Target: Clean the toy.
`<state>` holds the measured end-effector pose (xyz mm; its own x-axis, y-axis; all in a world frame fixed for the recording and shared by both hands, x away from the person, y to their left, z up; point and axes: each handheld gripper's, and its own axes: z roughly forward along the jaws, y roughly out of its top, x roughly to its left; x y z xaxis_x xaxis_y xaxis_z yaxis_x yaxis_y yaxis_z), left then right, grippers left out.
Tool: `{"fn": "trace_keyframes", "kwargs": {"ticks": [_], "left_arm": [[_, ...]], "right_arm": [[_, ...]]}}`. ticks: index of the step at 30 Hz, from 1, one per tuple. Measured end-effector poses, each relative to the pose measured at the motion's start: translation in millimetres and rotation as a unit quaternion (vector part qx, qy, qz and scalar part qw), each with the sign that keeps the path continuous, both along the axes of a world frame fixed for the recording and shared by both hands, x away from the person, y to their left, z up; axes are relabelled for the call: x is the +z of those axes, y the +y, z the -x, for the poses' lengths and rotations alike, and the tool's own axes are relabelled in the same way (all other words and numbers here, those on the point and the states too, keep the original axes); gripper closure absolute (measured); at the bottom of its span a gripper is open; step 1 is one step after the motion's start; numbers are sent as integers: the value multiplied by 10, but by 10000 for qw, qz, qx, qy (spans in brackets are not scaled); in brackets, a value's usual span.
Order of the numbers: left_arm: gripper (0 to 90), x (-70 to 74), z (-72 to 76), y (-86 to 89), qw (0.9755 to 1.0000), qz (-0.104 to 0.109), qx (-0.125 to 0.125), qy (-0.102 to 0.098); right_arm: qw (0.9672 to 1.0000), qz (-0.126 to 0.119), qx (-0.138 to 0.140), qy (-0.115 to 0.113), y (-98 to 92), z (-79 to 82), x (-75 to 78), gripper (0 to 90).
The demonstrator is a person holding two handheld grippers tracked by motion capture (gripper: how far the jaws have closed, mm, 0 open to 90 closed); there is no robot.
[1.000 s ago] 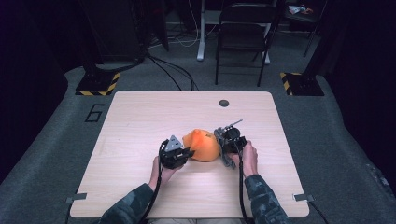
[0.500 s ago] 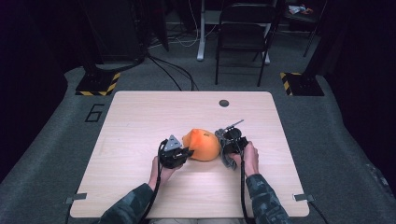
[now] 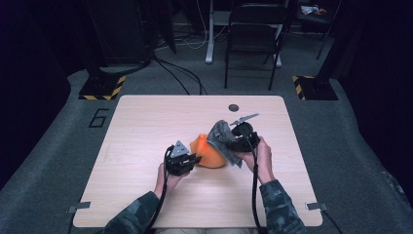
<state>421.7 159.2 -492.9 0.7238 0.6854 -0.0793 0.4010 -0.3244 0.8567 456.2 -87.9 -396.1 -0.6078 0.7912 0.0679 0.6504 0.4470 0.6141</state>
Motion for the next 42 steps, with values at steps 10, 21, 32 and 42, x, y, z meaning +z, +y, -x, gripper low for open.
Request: {"fn": "trace_keyframes", "kwargs": {"ticks": [10,21,32,42], "left_arm": [[576,38,34,-4,9994,-323,28,-136],[690,-50,57,-155,9922,-1043,13,-684],[806,101,61,-85,9979,-575,9,-313],[790,74,78,-100,9982,-545,-44,-225]], "right_arm": [[9997,197,-21,121,110,-59,-274,746],[9995,306,28,-23,164,-39,-286,746],[9994,119,67,-331,135,47,-11,747],[9977,310,334,-507,384,118,-106,747]]}}
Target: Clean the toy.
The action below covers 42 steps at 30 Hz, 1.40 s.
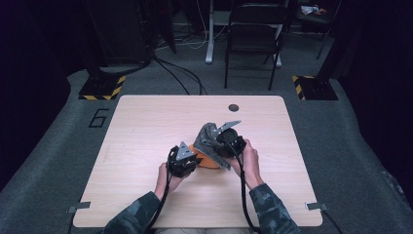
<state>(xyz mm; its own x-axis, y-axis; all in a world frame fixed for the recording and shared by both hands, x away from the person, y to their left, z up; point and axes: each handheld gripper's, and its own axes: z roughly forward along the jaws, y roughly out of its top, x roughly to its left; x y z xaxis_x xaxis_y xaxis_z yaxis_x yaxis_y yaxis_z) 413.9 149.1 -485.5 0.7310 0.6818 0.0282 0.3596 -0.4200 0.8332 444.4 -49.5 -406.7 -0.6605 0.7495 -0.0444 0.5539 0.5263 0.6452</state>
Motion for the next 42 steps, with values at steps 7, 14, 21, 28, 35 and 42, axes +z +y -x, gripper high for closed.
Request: {"fn": "trace_keyframes", "kwargs": {"ticks": [7,14,21,28,35,42], "left_arm": [[775,-21,-33,16,10000,53,-53,55],[766,-27,-49,34,9999,89,-37,95],[764,-28,-60,48,9998,115,-54,126],[764,-32,-72,55,9998,155,-27,125],[761,-34,-83,84,9996,193,-7,193],[760,-43,-92,103,9994,272,52,220]], "right_arm": [[9998,25,-107,164,-101,-61,-36,746],[9984,38,-350,448,-252,-156,-135,746],[9947,12,-659,788,-406,-269,-312,746],[9910,58,-893,998,-496,-351,-509,746],[9851,278,-1012,1366,-549,-427,-788,745],[9893,285,-1019,1003,-590,-376,-485,745]]}}
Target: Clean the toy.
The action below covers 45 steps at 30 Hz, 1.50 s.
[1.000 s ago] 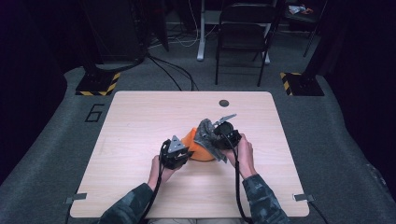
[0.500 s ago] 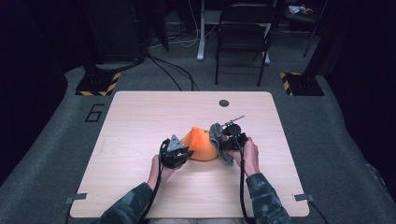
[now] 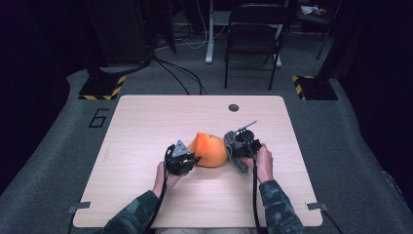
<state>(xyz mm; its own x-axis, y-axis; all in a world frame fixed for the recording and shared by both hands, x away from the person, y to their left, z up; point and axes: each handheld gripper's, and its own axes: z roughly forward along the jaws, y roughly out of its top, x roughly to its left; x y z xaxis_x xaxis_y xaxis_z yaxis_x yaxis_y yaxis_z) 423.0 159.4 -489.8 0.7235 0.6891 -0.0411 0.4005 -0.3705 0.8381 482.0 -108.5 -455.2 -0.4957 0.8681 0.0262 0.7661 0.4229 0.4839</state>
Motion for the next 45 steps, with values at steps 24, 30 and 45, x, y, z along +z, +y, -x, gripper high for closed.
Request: {"fn": "trace_keyframes", "kwargs": {"ticks": [24,30,45], "left_arm": [[371,50,37,-98,9984,-538,18,-175],[500,-38,57,-165,9955,-796,-43,-506],[779,0,37,-103,9983,-341,41,-476]], "right_arm": [[9943,-447,837,-489,393,211,302,745],[9946,-493,799,-448,383,219,296,744],[9909,-791,700,-839,285,257,513,743]]}}
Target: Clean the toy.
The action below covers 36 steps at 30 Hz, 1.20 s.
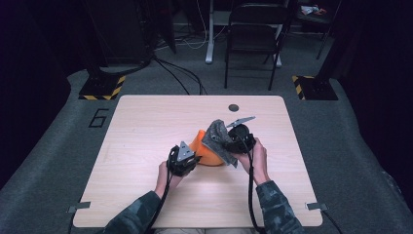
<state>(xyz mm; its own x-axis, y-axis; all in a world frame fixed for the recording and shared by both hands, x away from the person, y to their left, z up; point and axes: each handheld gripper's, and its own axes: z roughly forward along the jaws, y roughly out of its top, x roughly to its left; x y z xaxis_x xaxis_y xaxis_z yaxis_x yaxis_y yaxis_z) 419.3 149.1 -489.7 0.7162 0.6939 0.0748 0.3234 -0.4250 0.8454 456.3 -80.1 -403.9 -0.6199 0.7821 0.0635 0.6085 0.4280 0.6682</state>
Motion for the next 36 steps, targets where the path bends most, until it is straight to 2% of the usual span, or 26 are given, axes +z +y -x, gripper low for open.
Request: {"fn": "trace_keyframes", "kwargs": {"ticks": [4,6,8,10,14,18,26,32,36], "left_arm": [[784,32,24,-14,9999,111,-14,70],[784,60,43,-11,9998,128,-18,138],[783,78,58,-10,9997,170,13,161],[782,77,56,-9,9997,146,24,203],[778,55,25,6,9994,223,54,263],[770,47,-1,43,9989,259,43,383],[756,27,-27,67,9986,299,52,422],[756,15,-39,71,9985,338,75,429],[755,11,-47,89,9981,356,69,489]], "right_arm": [[9994,-131,172,-284,105,71,83,743],[9991,-87,252,-330,185,103,86,743],[9992,-36,271,-281,232,115,58,743],[9990,128,285,-329,258,110,7,742],[9992,181,240,-270,225,85,-31,742],[9996,246,114,-84,140,40,-90,741],[9990,250,-169,319,-71,-100,-253,740],[9968,253,-428,622,-180,-178,-393,740],[9941,307,-529,890,-237,-244,-578,740]]}}
